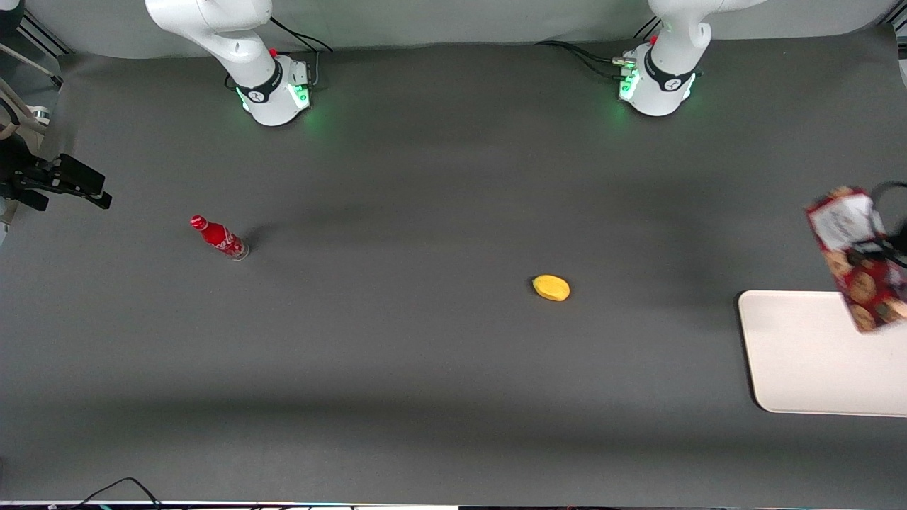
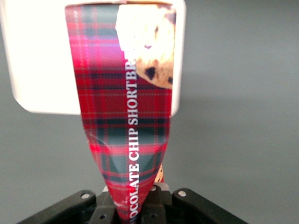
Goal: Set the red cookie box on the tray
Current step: 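Lift the cookie box and carry it toward the white tray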
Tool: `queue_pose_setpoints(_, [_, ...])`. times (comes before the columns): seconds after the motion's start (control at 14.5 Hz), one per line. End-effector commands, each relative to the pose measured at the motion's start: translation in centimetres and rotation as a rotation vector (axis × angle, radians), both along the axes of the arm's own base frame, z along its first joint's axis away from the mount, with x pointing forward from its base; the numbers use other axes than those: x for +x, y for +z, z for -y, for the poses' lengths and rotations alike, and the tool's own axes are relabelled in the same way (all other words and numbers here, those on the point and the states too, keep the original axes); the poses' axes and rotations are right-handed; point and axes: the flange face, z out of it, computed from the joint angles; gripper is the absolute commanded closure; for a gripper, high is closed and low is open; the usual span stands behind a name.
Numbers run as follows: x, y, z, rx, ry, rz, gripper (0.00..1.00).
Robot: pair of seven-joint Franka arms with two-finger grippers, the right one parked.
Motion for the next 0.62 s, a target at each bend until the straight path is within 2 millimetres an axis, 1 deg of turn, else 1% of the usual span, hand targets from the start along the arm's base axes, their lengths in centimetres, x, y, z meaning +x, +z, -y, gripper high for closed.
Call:
queue_pose_setpoints(0.0, [5.7, -2.2, -8.1, 0.048, -0.153, 0.075, 1.00])
queue_pose_setpoints(0.14, [6.5, -3.5, -11.6, 0.068, -0.137, 0.123, 1.00])
queue_pose_setpoints(0.28, [7.4, -5.4, -15.6, 0.109, -0.100, 0.174, 1.00])
queue_pose_setpoints(0.34, [7.9, -6.5, -17.2, 0.125, -0.092, 0.194, 1.00])
queue_pose_setpoints(0.41, [8.3, -8.4, -18.5, 0.121, -0.079, 0.197, 1.00])
queue_pose_setpoints(0.55, [8.9, -12.9, -21.0, 0.082, -0.070, 0.238, 1.00])
